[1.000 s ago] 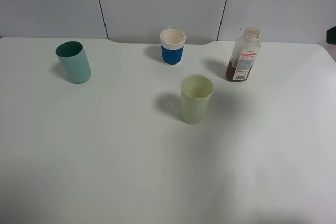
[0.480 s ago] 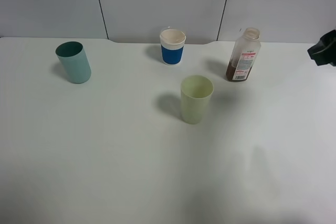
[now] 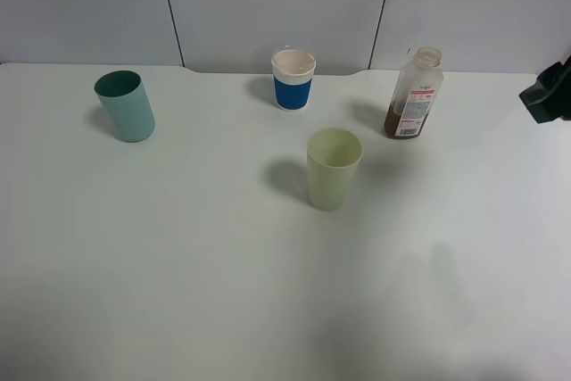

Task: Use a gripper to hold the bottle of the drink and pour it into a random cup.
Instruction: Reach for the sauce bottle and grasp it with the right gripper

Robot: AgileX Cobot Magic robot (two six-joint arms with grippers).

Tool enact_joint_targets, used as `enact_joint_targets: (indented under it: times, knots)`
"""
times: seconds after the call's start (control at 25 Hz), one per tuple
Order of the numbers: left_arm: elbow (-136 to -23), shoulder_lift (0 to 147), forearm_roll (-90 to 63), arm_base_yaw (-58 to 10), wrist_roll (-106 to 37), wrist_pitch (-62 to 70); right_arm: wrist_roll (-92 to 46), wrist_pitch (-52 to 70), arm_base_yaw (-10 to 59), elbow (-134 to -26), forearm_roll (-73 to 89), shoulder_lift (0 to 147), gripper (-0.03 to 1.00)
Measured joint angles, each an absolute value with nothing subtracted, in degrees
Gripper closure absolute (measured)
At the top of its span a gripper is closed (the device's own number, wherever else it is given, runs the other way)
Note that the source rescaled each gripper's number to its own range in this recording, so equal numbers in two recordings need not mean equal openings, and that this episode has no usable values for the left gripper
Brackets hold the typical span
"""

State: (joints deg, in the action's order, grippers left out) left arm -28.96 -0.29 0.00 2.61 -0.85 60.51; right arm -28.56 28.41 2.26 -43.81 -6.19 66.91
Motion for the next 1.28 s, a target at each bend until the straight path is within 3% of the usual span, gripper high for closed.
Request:
enact_joint_targets:
  times: [0.2, 0.48, 0.64, 0.88, 1.04, 1.2, 1.28]
  knots:
    - [-28.96, -0.29, 0.00, 2.61, -0.85, 60.51, -20.94, 27.04, 2.26, -43.81, -10.68, 67.04, 0.55]
    - [-28.96, -0.29, 0.00, 2.61, -0.85, 60.51, 11.19, 24.55, 2.26, -43.81, -33.37, 67.23, 0.55]
    - [-28.96, -0.29, 0.00, 2.61, -0.85, 60.51, 22.92, 23.46, 2.26, -43.81, -44.85, 67.30, 0.55]
    - [-28.96, -0.29, -0.30, 2.61, -0.85, 60.51, 33.41, 18.98, 2.26, -43.81, -54.35, 68.81, 0.67]
    - [-28.96, -0.29, 0.00, 2.61, -0.85, 60.51, 38.32, 14.73, 2.26, -43.81, -55.29, 71.66, 0.68]
    - [-28.96, -0.29, 0.00, 2.61, -0.85, 60.51, 39.60, 14.08, 2.26, -43.81, -55.18, 76.65, 0.65]
    - [-28.96, -0.29, 0.00, 2.61, -0.85, 60.51, 39.60, 13.80, 2.26, -43.81, -55.18, 79.44, 0.54]
